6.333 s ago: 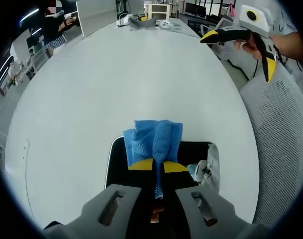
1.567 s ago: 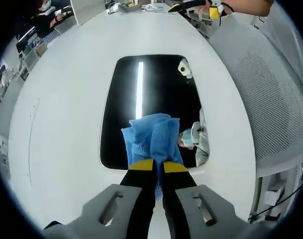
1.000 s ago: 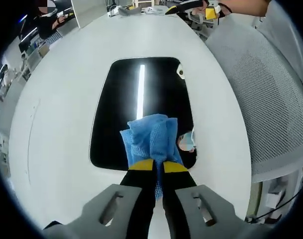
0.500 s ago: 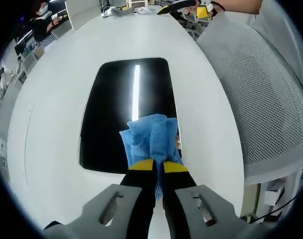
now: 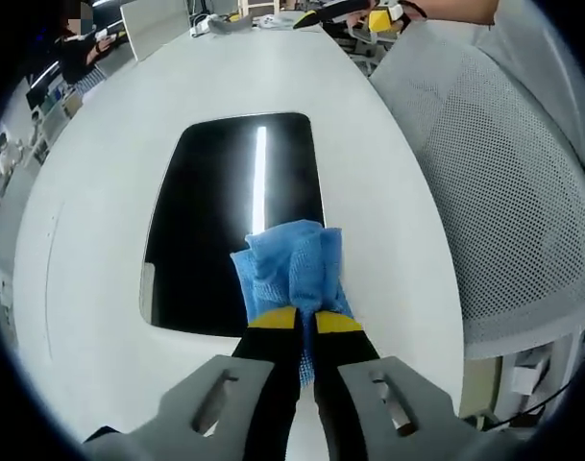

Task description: Wipe the mirror surface with the cleaning cloth until all visible marks leave the cleaned area.

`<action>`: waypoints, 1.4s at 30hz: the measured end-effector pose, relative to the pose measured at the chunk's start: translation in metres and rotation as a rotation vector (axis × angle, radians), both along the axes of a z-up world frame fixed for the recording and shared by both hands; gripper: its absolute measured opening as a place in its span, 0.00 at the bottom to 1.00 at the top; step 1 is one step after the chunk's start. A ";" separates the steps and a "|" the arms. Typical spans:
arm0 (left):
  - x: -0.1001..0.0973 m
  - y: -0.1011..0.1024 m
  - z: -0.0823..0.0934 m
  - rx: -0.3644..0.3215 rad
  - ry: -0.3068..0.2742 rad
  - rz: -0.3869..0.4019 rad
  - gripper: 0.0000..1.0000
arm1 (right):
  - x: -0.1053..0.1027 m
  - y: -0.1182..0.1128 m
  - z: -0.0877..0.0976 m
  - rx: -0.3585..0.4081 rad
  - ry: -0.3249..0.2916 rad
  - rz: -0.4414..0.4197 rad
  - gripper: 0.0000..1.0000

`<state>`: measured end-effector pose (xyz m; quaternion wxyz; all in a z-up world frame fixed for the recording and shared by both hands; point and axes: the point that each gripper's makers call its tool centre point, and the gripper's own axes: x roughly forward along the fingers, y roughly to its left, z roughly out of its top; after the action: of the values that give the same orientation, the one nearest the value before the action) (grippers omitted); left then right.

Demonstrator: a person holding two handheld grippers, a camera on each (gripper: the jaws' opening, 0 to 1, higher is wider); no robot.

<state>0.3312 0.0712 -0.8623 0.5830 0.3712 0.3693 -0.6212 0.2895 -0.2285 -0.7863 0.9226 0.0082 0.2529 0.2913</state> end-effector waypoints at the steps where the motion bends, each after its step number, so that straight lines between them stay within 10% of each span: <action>1: 0.000 0.000 0.000 0.000 -0.001 -0.002 0.01 | 0.000 0.000 -0.001 0.000 0.001 0.000 0.96; 42: 0.000 -0.056 -0.001 -0.012 0.028 -0.020 0.01 | 0.000 -0.008 -0.005 0.013 0.008 -0.007 0.95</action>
<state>0.3312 0.0150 -0.8634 0.5737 0.3627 0.3697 -0.6345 0.2898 -0.2362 -0.7916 0.9225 0.0163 0.2546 0.2897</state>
